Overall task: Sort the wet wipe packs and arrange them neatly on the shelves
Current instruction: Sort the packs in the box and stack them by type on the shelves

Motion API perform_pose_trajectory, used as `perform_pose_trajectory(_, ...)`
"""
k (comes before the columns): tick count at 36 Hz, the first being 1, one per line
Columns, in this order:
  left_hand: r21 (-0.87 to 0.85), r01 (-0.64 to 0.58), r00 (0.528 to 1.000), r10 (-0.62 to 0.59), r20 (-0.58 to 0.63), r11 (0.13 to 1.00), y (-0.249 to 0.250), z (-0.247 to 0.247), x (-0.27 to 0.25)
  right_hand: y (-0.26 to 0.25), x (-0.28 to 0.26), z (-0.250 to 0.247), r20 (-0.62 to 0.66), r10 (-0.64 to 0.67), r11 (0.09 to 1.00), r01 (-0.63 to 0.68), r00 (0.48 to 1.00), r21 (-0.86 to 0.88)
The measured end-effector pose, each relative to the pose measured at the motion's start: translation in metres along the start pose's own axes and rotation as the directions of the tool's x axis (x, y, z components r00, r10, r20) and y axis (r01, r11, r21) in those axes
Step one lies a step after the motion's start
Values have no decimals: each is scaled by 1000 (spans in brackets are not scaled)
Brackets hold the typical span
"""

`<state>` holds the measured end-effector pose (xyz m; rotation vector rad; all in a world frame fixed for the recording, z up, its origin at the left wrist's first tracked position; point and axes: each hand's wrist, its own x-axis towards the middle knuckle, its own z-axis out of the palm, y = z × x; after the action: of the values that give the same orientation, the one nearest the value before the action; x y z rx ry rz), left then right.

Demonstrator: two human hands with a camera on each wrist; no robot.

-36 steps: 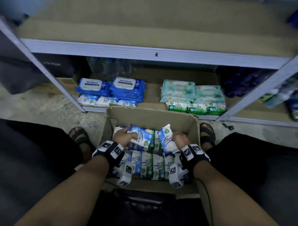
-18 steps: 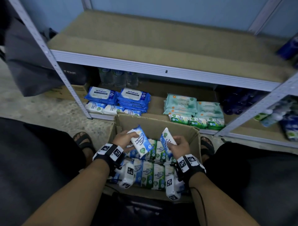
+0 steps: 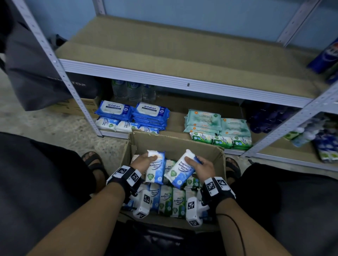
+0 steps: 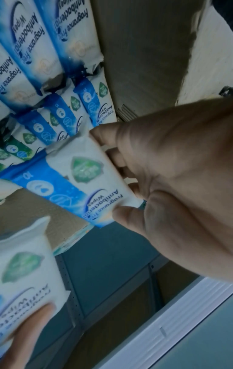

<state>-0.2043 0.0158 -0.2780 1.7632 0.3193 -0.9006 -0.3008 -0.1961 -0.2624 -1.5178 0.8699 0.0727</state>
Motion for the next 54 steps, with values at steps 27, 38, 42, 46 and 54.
perform_pose_trajectory(27, -134, 83, 930, -29, 366, 988, 0, 26, -22, 13, -9, 15, 138, 84, 995, -89, 987, 35)
perform_pose_trajectory(38, 7, 99, 972, -98, 212, 995, -31, 20, 14, 33, -1, 20, 174, 128, 982, -100, 976, -160)
perform_pose_trajectory(42, 106, 127, 983, -140, 121, 986, -50, 8, 31, 49, 13, 17, 203, 164, 918, -74, 965, -388)
perform_pose_trajectory(46, 250, 132, 991, -137, 3, 959, -62, -2, 48, 58, 22, 3, 160, 221, 738, -57, 962, -673)
perform_pose_trajectory(54, 339, 119, 990, -87, -107, 933, -54, -8, 94, 80, 43, -24, 110, 366, 623, -155, 924, -767)
